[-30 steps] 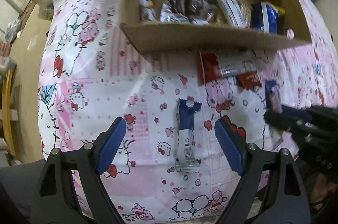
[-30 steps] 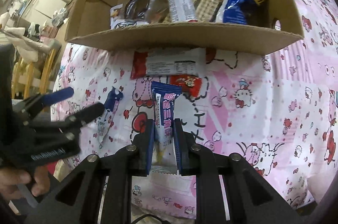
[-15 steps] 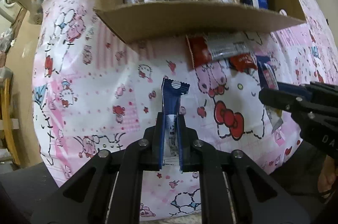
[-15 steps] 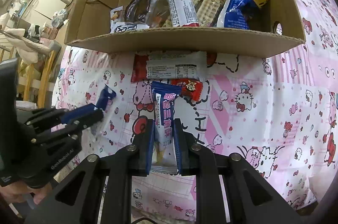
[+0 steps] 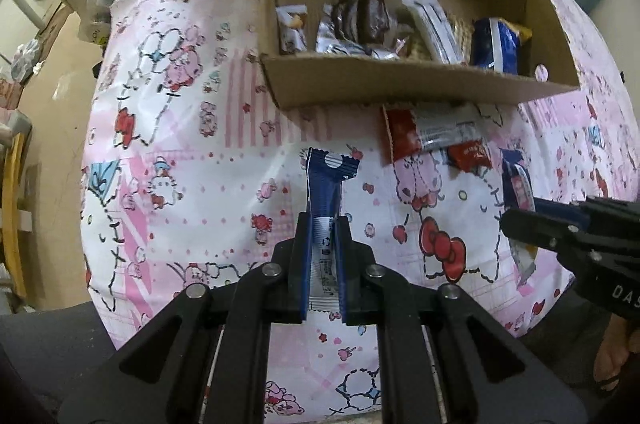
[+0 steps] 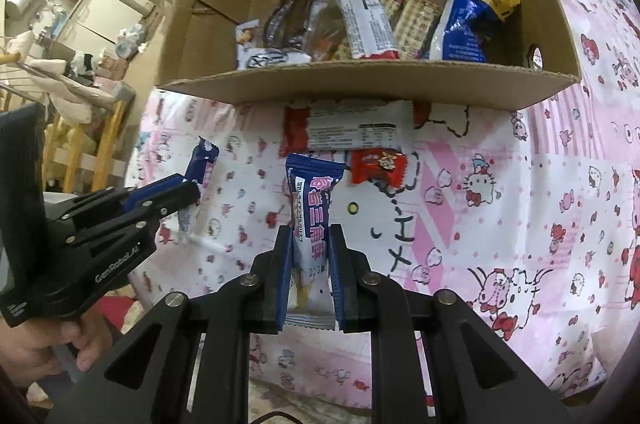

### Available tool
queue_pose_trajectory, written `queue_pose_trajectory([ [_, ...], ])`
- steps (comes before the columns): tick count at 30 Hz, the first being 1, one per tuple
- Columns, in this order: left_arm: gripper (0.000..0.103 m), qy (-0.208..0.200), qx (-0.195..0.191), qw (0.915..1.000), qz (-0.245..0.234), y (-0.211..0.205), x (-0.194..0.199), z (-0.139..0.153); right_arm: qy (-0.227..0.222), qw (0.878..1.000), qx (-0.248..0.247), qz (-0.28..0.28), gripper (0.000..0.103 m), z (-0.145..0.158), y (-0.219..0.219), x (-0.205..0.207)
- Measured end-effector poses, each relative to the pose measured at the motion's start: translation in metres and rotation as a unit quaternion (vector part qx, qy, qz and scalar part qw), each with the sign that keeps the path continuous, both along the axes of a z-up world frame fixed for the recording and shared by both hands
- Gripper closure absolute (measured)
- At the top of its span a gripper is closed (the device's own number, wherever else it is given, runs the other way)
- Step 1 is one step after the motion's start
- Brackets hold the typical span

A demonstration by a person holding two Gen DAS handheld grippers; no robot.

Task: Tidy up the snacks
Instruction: 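Lift both blue bars and carry them over the cardboard box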

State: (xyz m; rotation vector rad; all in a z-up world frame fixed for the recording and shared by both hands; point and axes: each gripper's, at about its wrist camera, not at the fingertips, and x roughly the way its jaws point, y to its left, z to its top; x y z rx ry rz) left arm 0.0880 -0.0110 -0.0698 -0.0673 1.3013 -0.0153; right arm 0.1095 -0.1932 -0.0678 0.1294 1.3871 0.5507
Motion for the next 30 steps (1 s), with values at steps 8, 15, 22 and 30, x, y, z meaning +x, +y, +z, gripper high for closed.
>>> queue_pose_trajectory([
  [8, 0.095, -0.048, -0.009, 0.9977, 0.047, 0.012, -0.006, 0.026, -0.031, 0.998, 0.062, -0.009, 0.085, 0.026, -0.006, 0.001],
  [15, 0.095, -0.104, -0.005, 0.9933, 0.050, 0.014, 0.013, 0.073, -0.113, 0.987, 0.118, -0.017, 0.085, 0.065, -0.011, 0.001],
  [22, 0.095, -0.139, 0.001, 0.9897, 0.036, 0.008, 0.038, 0.101, -0.160, 0.974, 0.150, -0.056, 0.085, 0.087, -0.027, 0.009],
  [30, 0.095, -0.143, 0.009, 0.9895, 0.017, -0.008, 0.065, 0.103, -0.191, 0.968, 0.130, -0.101, 0.085, 0.094, -0.044, 0.024],
])
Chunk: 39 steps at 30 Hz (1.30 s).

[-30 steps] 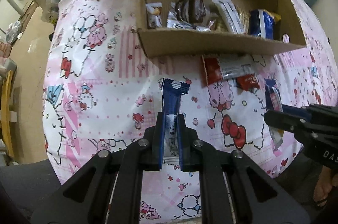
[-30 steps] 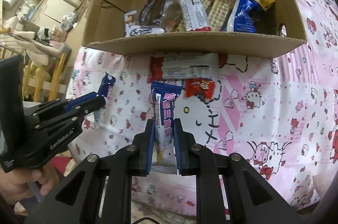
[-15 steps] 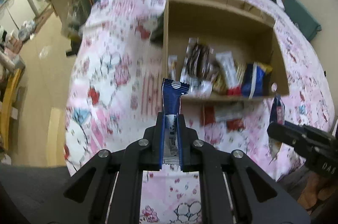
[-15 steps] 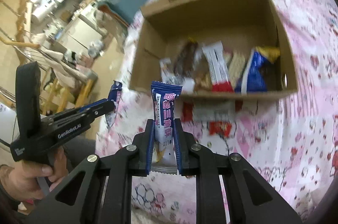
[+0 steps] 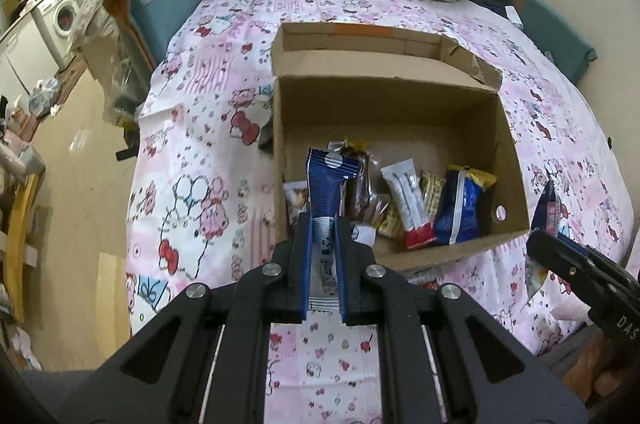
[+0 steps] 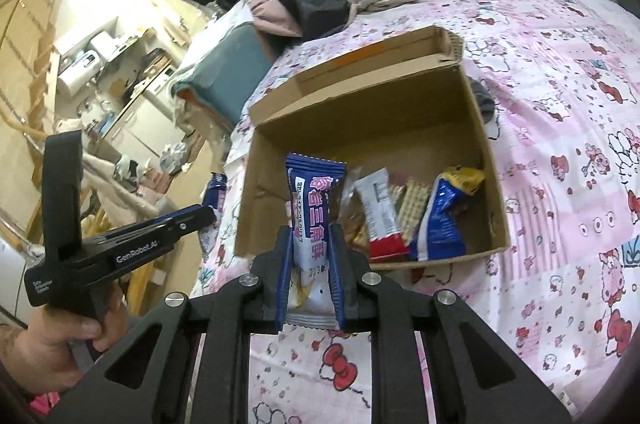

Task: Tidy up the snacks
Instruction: 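Lift both blue bars and carry them over the cardboard box, then open both tools to drop the blue-wrapped bars into the box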

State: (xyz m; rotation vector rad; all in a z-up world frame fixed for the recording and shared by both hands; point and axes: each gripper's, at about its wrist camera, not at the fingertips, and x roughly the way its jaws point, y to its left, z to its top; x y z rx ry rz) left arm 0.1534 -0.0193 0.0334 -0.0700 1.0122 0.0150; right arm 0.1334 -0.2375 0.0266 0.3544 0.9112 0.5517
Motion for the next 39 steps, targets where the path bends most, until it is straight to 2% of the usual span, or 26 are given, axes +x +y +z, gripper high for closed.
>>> queue_pose_trajectory([
  [9, 0.095, 0.003, 0.005, 1.0000, -0.008, -0.007, 0.025, -0.010, 0.005, 1.000, 0.000, -0.025, 0.085, -0.006, -0.010, 0.030],
  [16, 0.095, 0.004, 0.006, 0.9998, -0.017, -0.011, 0.042, -0.019, 0.013, 0.999, -0.018, -0.027, 0.085, -0.016, -0.008, 0.050],
  [24, 0.094, -0.010, -0.011, 0.9992, -0.036, -0.014, 0.053, -0.038, 0.057, 0.998, -0.013, -0.022, 0.084, -0.042, 0.000, 0.063],
  [29, 0.094, 0.008, -0.025, 0.9989, -0.039, -0.012, 0.059, -0.050, 0.075, 0.997, -0.022, -0.017, 0.084, -0.054, 0.003, 0.067],
  [39, 0.093, 0.015, -0.024, 0.9987, -0.041, -0.014, 0.058, -0.056, 0.097, 0.995, -0.018, -0.015, 0.083, -0.062, 0.007, 0.070],
])
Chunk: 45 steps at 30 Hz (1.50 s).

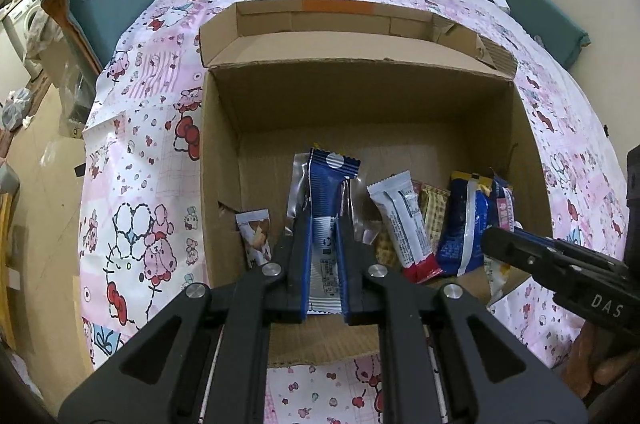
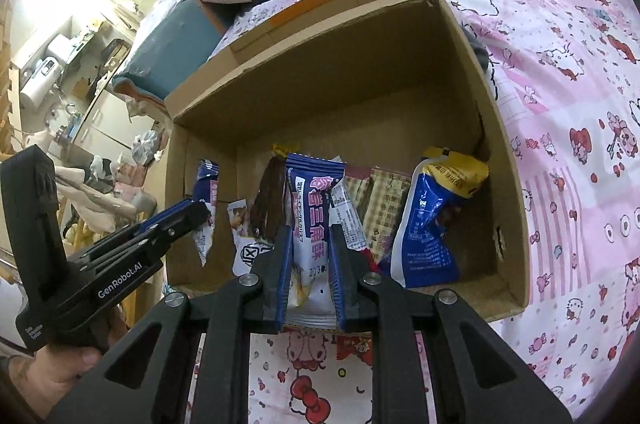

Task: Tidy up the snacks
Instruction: 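Open both tools to drop the blue-wrapped bars into the box, then withdraw both open tools from the box toward the remaining snacks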

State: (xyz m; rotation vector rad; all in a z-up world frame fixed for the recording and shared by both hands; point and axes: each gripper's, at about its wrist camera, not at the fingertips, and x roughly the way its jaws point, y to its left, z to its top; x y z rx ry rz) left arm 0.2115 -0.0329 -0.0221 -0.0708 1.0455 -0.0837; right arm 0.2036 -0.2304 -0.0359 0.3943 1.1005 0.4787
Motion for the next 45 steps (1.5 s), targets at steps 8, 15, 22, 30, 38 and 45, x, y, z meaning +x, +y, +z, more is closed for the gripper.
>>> queue_pose_trajectory([
  [8, 0.090, -0.001, 0.004, 1.0000, -0.003, -0.001, -0.003, 0.001, -0.003, 1.000, 0.013, 0.000, 0.081, 0.002, -0.001, 0.002],
  [15, 0.037, -0.020, 0.012, 0.9997, 0.000, -0.003, -0.009, 0.008, -0.004, 1.000, 0.017, -0.015, 0.081, 0.003, -0.012, 0.000],
  [22, 0.026, -0.029, 0.013, 0.9995, 0.000, -0.002, -0.014, 0.014, -0.019, 0.999, 0.020, -0.043, 0.032, 0.012, -0.020, -0.006],
  [30, 0.026, -0.039, 0.007, 0.9992, 0.010, 0.007, -0.025, 0.022, -0.017, 0.999, 0.013, -0.049, 0.032, 0.014, -0.023, -0.018],
  [38, 0.026, -0.038, -0.001, 0.9989, 0.029, 0.018, -0.044, 0.027, -0.024, 0.997, -0.009, -0.073, 0.022, 0.024, -0.030, -0.041],
  [45, 0.026, -0.029, -0.015, 0.9983, 0.048, 0.029, -0.063, 0.027, 0.010, 0.997, 0.004, -0.079, 0.005, 0.015, -0.036, -0.066],
])
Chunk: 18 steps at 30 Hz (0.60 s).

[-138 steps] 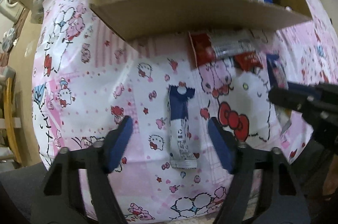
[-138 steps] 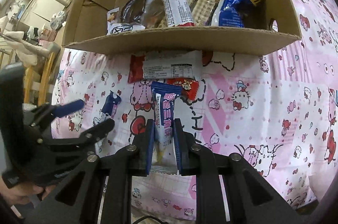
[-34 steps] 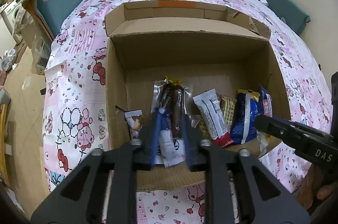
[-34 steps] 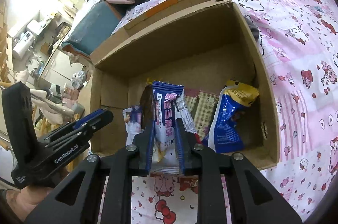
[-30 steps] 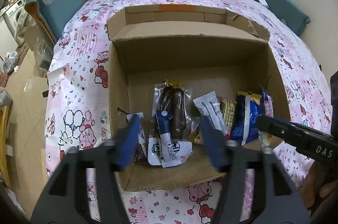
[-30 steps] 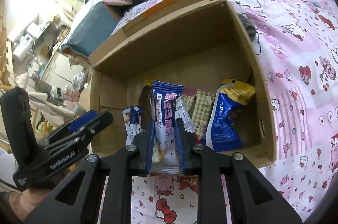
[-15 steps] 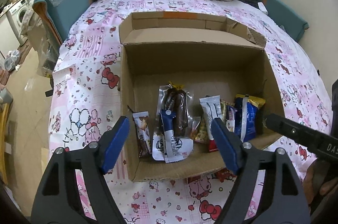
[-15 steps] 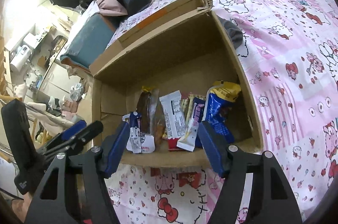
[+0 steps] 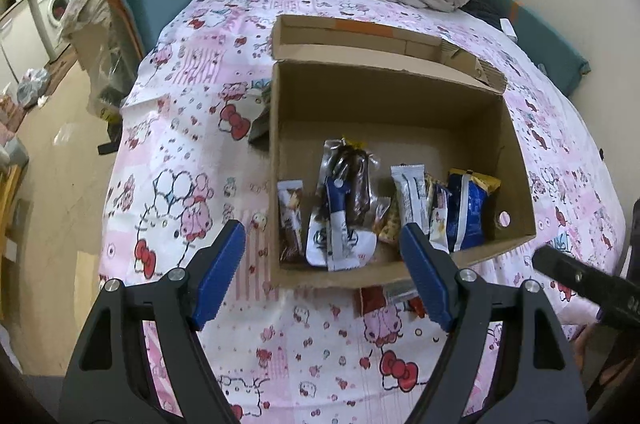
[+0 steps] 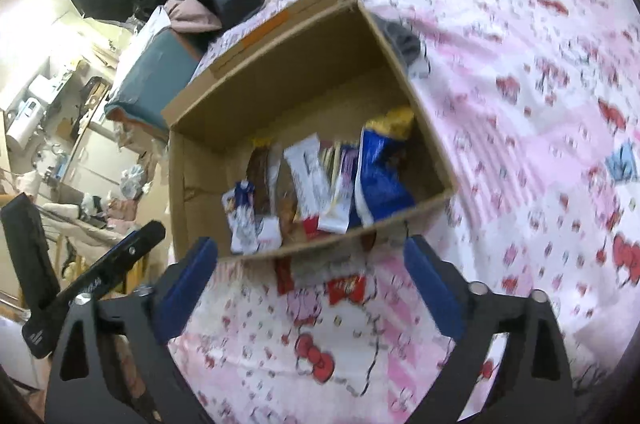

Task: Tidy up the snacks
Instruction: 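Withdraw both open tools from the box toward the remaining snacks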

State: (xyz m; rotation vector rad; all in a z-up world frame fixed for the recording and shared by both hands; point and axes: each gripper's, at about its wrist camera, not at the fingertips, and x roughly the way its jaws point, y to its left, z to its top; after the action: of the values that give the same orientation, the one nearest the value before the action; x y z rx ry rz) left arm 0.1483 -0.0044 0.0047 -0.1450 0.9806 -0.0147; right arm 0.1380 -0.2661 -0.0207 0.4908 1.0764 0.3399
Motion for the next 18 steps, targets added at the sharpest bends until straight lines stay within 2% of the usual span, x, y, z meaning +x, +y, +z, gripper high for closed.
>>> queue_pose_trajectory([
  [4, 0.026, 0.005, -0.002, 0.9999, 0.012, 0.006, -0.007, -0.002, 0.013, 1.000, -0.019, 0.010, 0.004, -0.006, 0.001, -0.011],
  [8, 0.026, 0.016, -0.006, 0.9994, 0.030, 0.014, -0.017, -0.006, 0.035, 0.999, -0.025, -0.016, 0.003, -0.018, -0.013, -0.021],
  [12, 0.026, 0.038, -0.019, 0.9978, 0.051, 0.022, -0.025, -0.015, 0.056, 0.996, -0.062, -0.043, 0.003, -0.025, -0.026, -0.023],
  [16, 0.026, 0.055, -0.027, 0.9963, 0.061, 0.024, -0.029, -0.023, 0.080, 0.995, -0.040, -0.046, 0.003, -0.037, -0.029, -0.020],
  [18, 0.026, 0.059, -0.024, 0.9962, 0.060, 0.023, -0.030, -0.025, 0.092, 0.994, -0.036, -0.034, 0.008, -0.043, -0.022, -0.017],
])
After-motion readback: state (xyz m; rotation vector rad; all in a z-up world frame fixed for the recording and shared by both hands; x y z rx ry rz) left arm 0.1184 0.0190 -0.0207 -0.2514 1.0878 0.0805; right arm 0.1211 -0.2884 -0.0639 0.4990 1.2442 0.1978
